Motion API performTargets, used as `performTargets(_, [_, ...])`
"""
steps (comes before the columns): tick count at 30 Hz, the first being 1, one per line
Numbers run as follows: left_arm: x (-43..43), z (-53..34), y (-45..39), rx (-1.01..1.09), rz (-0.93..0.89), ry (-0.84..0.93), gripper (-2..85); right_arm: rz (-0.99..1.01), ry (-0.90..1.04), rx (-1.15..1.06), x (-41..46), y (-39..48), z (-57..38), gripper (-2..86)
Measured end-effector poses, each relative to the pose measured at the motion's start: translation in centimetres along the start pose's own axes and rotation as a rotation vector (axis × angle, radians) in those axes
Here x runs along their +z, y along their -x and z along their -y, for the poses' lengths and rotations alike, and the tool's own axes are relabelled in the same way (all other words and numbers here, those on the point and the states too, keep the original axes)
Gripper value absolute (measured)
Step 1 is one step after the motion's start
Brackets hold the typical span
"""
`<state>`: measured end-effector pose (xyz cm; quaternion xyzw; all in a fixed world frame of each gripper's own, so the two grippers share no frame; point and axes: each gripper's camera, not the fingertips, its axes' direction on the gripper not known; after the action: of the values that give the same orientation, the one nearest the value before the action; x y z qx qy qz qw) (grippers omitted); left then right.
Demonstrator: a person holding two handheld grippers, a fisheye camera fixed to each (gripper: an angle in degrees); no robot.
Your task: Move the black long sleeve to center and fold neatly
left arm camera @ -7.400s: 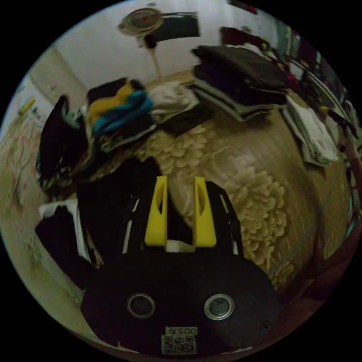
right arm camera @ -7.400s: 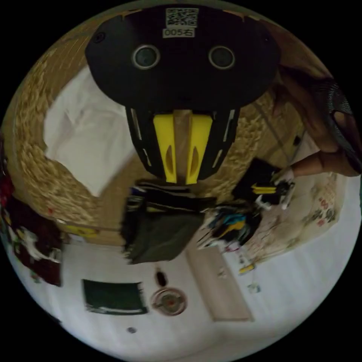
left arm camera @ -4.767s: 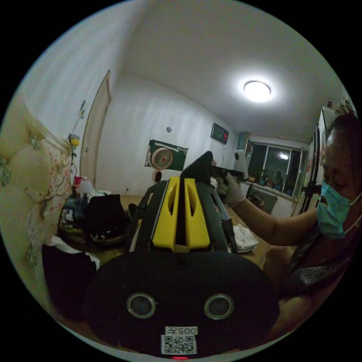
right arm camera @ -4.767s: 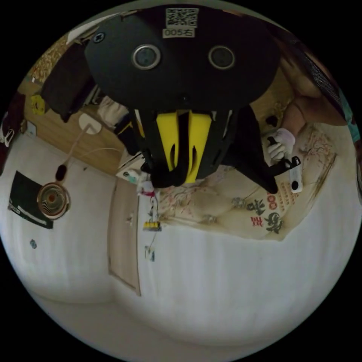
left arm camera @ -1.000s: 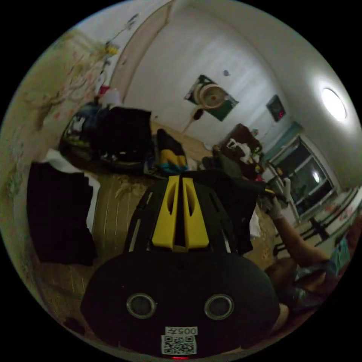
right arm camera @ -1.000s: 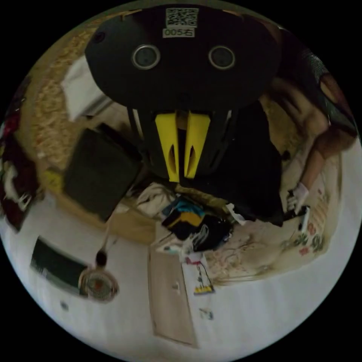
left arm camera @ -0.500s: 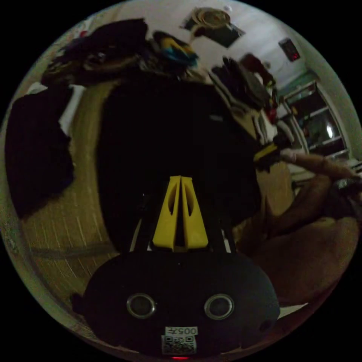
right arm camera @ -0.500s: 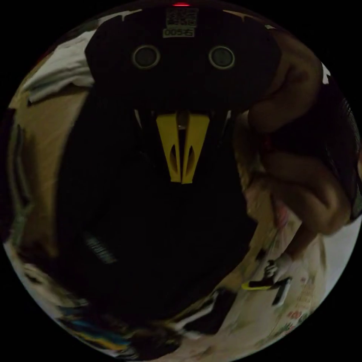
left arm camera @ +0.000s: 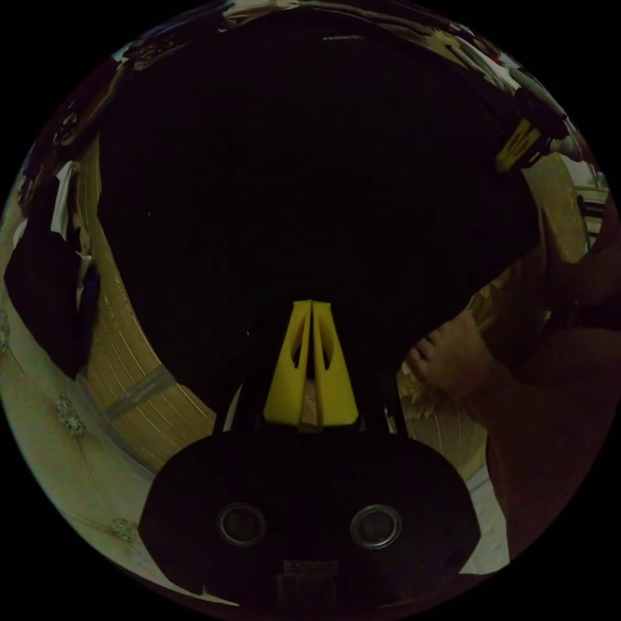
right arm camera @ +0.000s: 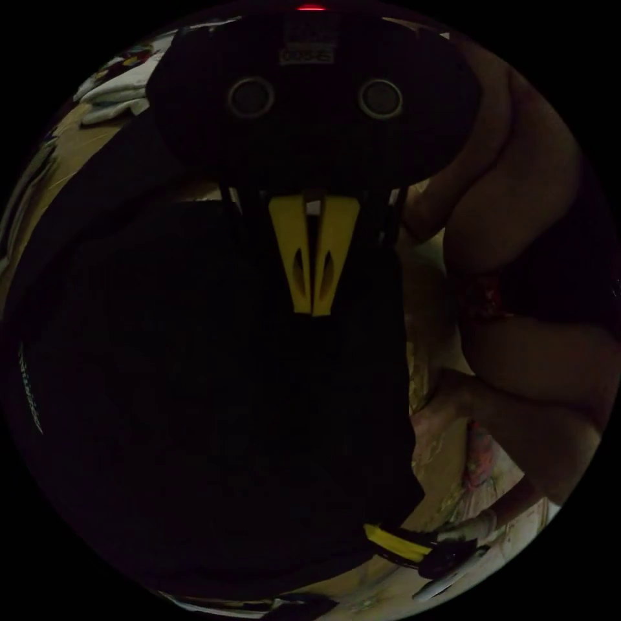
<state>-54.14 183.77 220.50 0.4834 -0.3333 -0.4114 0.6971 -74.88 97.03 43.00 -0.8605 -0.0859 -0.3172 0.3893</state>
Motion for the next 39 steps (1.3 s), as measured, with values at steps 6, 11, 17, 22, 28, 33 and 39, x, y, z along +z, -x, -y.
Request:
performTargets(6, [3.5, 3.2, -6.2, -0.011, -0.038, 0.026, -0.5, -0.108, 0.055, -0.086, 2.4, -1.5, -0.2, -1.0])
performTargets(11, [6.2, 6.8, -10.9, 0.017, -0.09, 0.106, -0.3, -0.045, 0.099, -0.102, 4.0, -3.2, -1.2, -1.0])
performTargets(17, [5.5, 10.8, -12.1, -0.057, -0.321, -0.034, -0.3, 0.027, 0.046, 0.005, 4.1, -6.4, -4.1, -1.0])
performTargets(22, [0.4, 19.4, -11.5, 0.05, -0.456, -0.361, -0.6, 0.037, -0.242, 0.364, 0.6, -11.8, -11.8, -1.0])
performTargets(28, [1.2, 39.3, -17.8, 0.341, -0.329, -0.284, -0.7, 0.129, -0.184, 0.599, 3.1, -13.5, -21.9, -1.0])
performTargets(33, [2.9, 53.2, -24.9, 0.513, -0.431, -0.134, -0.7, 0.25, -0.161, 0.737, 6.7, -13.4, -29.1, -1.0])
performTargets(39, [1.0, 63.7, -28.7, 0.476, -0.651, -0.299, -0.7, 0.055, -0.4, 1.004, 5.3, -13.6, -39.1, -1.0])
